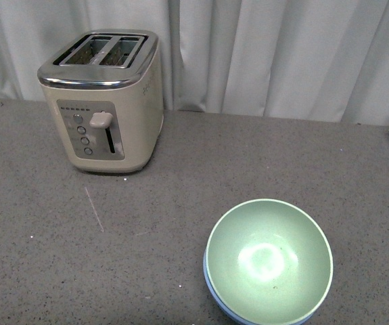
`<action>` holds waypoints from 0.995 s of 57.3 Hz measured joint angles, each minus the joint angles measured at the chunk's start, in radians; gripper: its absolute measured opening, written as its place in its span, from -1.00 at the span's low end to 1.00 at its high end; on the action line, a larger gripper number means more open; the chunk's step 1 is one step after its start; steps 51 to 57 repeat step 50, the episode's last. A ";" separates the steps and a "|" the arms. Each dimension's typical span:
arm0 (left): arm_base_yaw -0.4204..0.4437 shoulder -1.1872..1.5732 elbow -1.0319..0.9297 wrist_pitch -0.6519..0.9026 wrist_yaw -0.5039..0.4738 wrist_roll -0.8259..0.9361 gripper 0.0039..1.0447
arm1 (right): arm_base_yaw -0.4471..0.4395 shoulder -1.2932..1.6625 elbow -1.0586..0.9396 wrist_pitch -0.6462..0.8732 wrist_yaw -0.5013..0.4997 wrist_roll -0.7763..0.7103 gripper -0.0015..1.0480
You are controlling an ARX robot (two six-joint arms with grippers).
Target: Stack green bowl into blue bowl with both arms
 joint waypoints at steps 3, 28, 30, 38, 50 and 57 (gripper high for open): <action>0.000 0.000 0.000 0.000 0.000 0.000 0.88 | 0.000 -0.001 0.000 0.000 0.000 0.000 0.81; 0.000 0.000 0.000 0.000 0.000 0.000 0.88 | 0.000 -0.002 0.000 0.000 0.000 0.000 0.82; 0.000 0.000 0.000 0.000 0.000 0.000 0.88 | 0.000 -0.002 0.000 0.000 0.000 0.000 0.82; 0.000 0.000 0.000 0.000 0.000 0.000 0.88 | 0.000 -0.002 0.000 0.000 0.000 0.000 0.82; 0.000 0.000 0.000 0.000 0.000 0.000 0.88 | 0.000 -0.002 0.000 0.000 0.000 0.000 0.82; 0.000 0.000 0.000 0.000 0.000 0.000 0.88 | 0.000 -0.002 0.000 0.000 0.000 0.000 0.82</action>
